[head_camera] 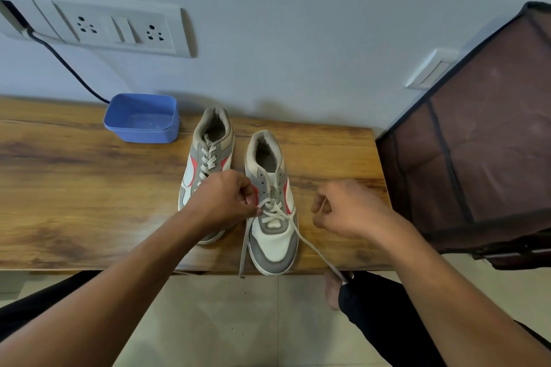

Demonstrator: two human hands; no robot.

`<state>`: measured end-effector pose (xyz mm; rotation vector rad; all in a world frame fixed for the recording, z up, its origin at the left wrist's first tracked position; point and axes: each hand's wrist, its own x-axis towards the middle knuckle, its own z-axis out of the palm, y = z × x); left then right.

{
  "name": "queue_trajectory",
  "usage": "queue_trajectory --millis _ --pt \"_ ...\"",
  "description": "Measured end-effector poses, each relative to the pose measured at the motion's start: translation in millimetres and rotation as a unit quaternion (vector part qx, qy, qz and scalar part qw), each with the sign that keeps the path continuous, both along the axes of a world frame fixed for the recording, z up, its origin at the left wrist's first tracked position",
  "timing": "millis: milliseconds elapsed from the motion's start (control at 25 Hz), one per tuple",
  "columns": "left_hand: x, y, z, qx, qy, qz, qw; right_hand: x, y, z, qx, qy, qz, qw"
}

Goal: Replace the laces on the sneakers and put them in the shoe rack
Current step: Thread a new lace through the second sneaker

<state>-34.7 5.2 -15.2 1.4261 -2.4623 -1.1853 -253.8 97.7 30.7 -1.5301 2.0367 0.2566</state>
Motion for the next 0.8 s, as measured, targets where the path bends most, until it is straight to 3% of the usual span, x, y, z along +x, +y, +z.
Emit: queue_trajectory --millis 80,200,360,480,640,720,800 --pt "1.3 -1.4 -1.7 0.007 0.006 0.012 1.0 7.9 -2.4 6.9 -0.089 -0.123 -0.06 0.987" --pt "2.1 1.7 -2.7 -0.007 0.01 0.013 1.0 27.6 -7.8 1.8 -0.111 -0.223 -0.092 0.964" --pt "0.6 4.7 1.6 -0.018 0.019 0.01 1.0 41.3 -15.5 -11.6 -0.097 -0.256 -0.133 0.953" --pt "-0.2 7.4 14.4 0.095 0.117 0.028 0.988 46.5 -18.7 -15.4 -0.1 -0.274 -0.19 0.938" --pt "4.4 9.5 30.3 0.217 0.189 -0.052 0.956 51.1 -22.8 -17.7 -0.091 -0.246 -0.216 0.941" --pt "8.2 3.6 30.3 0.207 0.193 -0.049 0.958 49.4 -23.5 -15.0 -0.069 -0.249 -0.206 0.944" --pt "9.1 -3.9 24.2 0.106 0.183 -0.014 0.977 40.1 -23.3 -7.9 -0.04 -0.267 -0.197 0.942"
